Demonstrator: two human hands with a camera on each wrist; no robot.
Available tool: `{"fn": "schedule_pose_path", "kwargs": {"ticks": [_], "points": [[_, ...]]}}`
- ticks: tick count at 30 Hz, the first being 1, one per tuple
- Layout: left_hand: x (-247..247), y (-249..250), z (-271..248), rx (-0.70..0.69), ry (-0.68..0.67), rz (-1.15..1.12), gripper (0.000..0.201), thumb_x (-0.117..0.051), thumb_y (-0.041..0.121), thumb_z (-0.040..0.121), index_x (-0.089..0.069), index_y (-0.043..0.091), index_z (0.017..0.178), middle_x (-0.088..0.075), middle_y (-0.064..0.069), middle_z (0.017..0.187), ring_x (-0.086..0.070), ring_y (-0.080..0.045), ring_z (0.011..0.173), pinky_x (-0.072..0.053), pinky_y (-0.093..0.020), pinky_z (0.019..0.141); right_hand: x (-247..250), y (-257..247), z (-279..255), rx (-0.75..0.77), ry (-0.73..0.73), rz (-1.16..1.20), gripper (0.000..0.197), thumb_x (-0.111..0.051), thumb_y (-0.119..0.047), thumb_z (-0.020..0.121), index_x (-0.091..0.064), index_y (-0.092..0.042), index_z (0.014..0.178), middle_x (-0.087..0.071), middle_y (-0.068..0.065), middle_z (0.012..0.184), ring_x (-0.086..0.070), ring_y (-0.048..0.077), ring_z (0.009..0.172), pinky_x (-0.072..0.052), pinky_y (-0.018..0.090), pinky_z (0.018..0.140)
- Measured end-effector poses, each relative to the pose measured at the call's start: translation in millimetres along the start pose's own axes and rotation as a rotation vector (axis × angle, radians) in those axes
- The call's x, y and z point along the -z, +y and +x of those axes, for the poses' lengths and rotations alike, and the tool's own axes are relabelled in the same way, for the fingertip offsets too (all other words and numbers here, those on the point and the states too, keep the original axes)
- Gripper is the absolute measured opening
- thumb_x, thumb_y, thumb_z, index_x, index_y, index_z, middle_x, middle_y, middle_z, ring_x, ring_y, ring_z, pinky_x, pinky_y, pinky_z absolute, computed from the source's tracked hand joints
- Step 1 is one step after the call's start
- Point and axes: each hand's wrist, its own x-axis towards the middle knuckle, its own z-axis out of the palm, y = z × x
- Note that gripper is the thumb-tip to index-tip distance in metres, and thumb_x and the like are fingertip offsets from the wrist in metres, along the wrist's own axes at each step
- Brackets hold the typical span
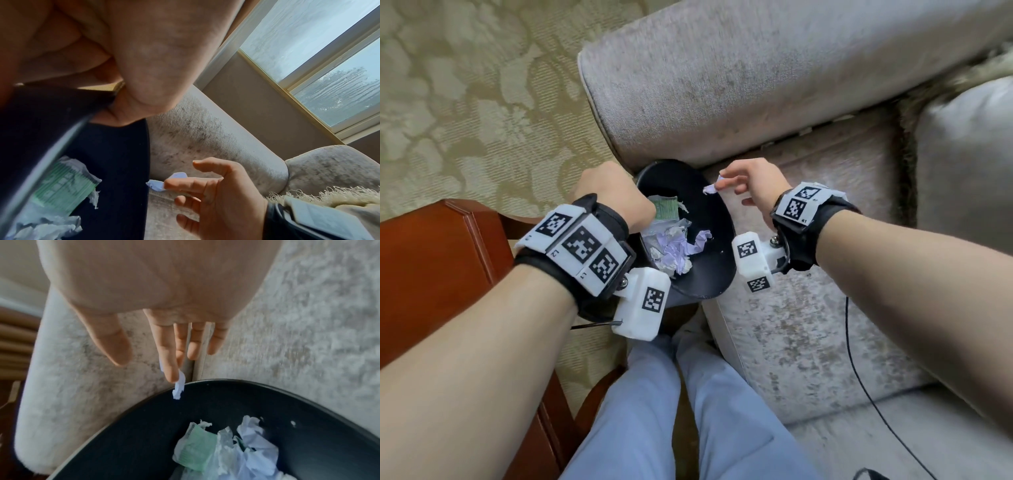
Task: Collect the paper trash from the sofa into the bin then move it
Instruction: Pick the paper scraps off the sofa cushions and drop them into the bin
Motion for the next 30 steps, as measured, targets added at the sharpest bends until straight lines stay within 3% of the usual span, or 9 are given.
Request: {"fn": "schedule_pose_path", "kwargs": {"ticks": [4, 8, 12, 14, 17, 20, 24, 27, 30], "points": [[-1, 4, -3, -0.025, 0.004, 0.011, 0.024, -0.064, 0.014, 0.08, -0.051, 0.003, 0.063, -0.062, -0.016, 0.082, -0.06, -0.032, 0.07, -0.048, -0.031, 0.058, -12, 7, -13, -0.006, -0.122, 0.007, 0.019, -0.055, -0.028, 0.082, -0.065, -0.019, 0.069, -0.077, 0.008, 0.089, -0.047, 0.014, 0.07, -0.04, 0.033, 0.074], [-3, 4, -4, -0.029, 0.022, 0.045, 0.021, -0.064, 0.016, 0.08, -0.053, 0.001, 0.07, -0.064, -0.02, 0.096, -0.062, -0.035, 0.085, -0.044, -0.031, 0.064, -26, 18, -20, -0.08, -0.324, -0.334, 0.006, -0.073, -0.023, 0.072, -0.075, -0.018, 0.071, -0.074, -0.001, 0.083, -0.059, 0.013, 0.079, -0.047, 0.029, 0.076], [-3, 4, -4, -0.03, 0.036, 0.051, 0.021, -0.064, 0.015, 0.079, -0.051, 0.002, 0.07, -0.065, -0.021, 0.103, -0.06, -0.035, 0.085, -0.042, -0.031, 0.065, -5, 19, -3, -0.043, -0.083, -0.335, 0.023, -0.066, -0.013, 0.08, -0.074, -0.004, 0.099, -0.07, 0.014, 0.117, -0.063, 0.016, 0.087, -0.051, 0.032, 0.078], [-2, 5, -3, -0.035, 0.046, 0.048, 0.019, -0.064, 0.016, 0.08, -0.051, 0.003, 0.074, -0.065, -0.021, 0.107, -0.061, -0.037, 0.095, -0.043, -0.032, 0.067, 10, 16, 15, 0.017, 0.085, -0.543, 0.034, -0.064, -0.018, 0.082, -0.07, -0.011, 0.115, -0.059, 0.014, 0.133, -0.061, 0.022, 0.106, -0.05, 0.034, 0.094], [-1, 7, -2, -0.055, 0.038, 0.058, 0.021, -0.063, 0.018, 0.081, -0.051, 0.003, 0.074, -0.064, -0.02, 0.102, -0.061, -0.037, 0.101, -0.041, -0.031, 0.068, 29, 9, 35, -0.058, 0.289, -0.609, 0.05, -0.063, -0.036, 0.074, -0.062, -0.025, 0.123, -0.038, 0.01, 0.143, -0.048, 0.033, 0.123, -0.04, 0.038, 0.107], [-3, 9, -1, -0.051, 0.028, 0.047, 0.018, -0.062, 0.016, 0.08, -0.053, 0.002, 0.073, -0.064, -0.02, 0.095, -0.062, -0.038, 0.096, -0.043, -0.032, 0.068, 36, 2, 52, -0.103, 0.239, -0.723, 0.061, -0.058, -0.044, 0.071, -0.056, -0.028, 0.131, -0.032, 0.012, 0.149, -0.039, 0.038, 0.132, -0.032, 0.039, 0.113], [-7, 10, 2, -0.044, 0.052, 0.022, 0.022, -0.06, 0.012, 0.076, -0.046, 0.005, 0.061, -0.054, -0.014, 0.072, -0.054, -0.034, 0.072, -0.042, -0.033, 0.06, 34, 2, 75, -0.089, 0.097, -0.723, 0.057, -0.058, -0.043, 0.082, -0.057, -0.017, 0.132, -0.049, 0.011, 0.144, -0.043, 0.029, 0.134, -0.033, 0.033, 0.109], [-8, 13, 6, -0.033, 0.055, 0.025, 0.02, -0.059, 0.011, 0.073, -0.044, 0.006, 0.061, -0.054, -0.015, 0.076, -0.054, -0.035, 0.071, -0.042, -0.033, 0.059, 31, 1, 86, -0.064, 0.02, -0.856, 0.038, -0.052, -0.032, 0.093, -0.062, -0.013, 0.125, -0.055, 0.016, 0.133, -0.05, 0.035, 0.123, -0.038, 0.034, 0.101], [-10, 15, 8, -0.028, 0.064, 0.034, 0.02, -0.059, 0.012, 0.072, -0.043, 0.007, 0.062, -0.055, -0.015, 0.081, -0.057, -0.036, 0.075, -0.044, -0.033, 0.061, 25, -1, 94, -0.032, -0.006, -0.89, 0.038, -0.045, -0.025, 0.1, -0.054, -0.009, 0.134, -0.048, 0.02, 0.142, -0.046, 0.036, 0.128, -0.035, 0.033, 0.104]]}}
